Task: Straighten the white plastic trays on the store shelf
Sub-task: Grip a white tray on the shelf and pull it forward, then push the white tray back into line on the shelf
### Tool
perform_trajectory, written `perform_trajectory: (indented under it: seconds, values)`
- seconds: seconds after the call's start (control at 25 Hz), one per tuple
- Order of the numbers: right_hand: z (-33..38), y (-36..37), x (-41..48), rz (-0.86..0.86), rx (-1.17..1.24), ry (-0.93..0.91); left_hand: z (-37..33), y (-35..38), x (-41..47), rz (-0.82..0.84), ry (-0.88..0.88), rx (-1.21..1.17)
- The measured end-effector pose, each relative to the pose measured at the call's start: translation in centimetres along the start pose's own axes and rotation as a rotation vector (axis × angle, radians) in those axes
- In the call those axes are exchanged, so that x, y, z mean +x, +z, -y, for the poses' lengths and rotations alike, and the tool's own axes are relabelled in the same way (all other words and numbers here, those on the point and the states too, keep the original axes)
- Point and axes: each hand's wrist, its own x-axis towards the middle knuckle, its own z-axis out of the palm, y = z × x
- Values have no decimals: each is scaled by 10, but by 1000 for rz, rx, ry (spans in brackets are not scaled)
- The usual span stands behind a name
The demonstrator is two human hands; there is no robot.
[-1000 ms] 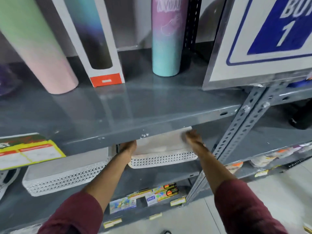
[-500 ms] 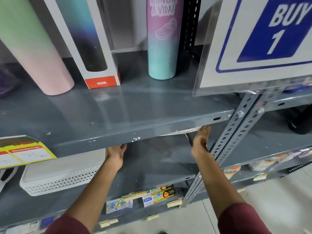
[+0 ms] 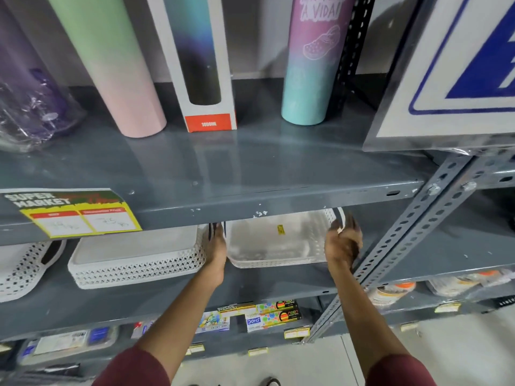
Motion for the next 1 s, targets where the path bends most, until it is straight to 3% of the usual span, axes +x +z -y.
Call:
perform_trajectory:
  seconds: [0.08,0.16,0.32,0.44,0.56,0.64,0.72,0.8,0.92,1.0]
  values:
    - [24,5,-22,98,36,-266,-53,4,-53,15,6,115]
    - [57,19,-58,280,134,-398,-86,-16,-73,-16,129,152]
    - [106,79,-131,635,93,-485,-130,-120,-82,-372,346,346]
    - [125,128,-165,780,-124,-520,-116,-218,-32,-509,181,553]
    - [139,159,-193,822,-367,-493,-94,-282,1,-427,-114,615]
    - [140,169,-206,837,-418,-389,-89,-293,2,-372,-165,534]
    - [135,170,-209,830,-318,-214,-88,-296,3,-375,-124,395]
    - [132,169,-218,767,-191,-151,-85,-311,8,-331,-80,277]
    - [134,159,-223,589,-5,-258,-103,-316,-7,-341,111,303]
    - [135,153,-231,505,153,-231,-123,-318,-22,-321,220,270]
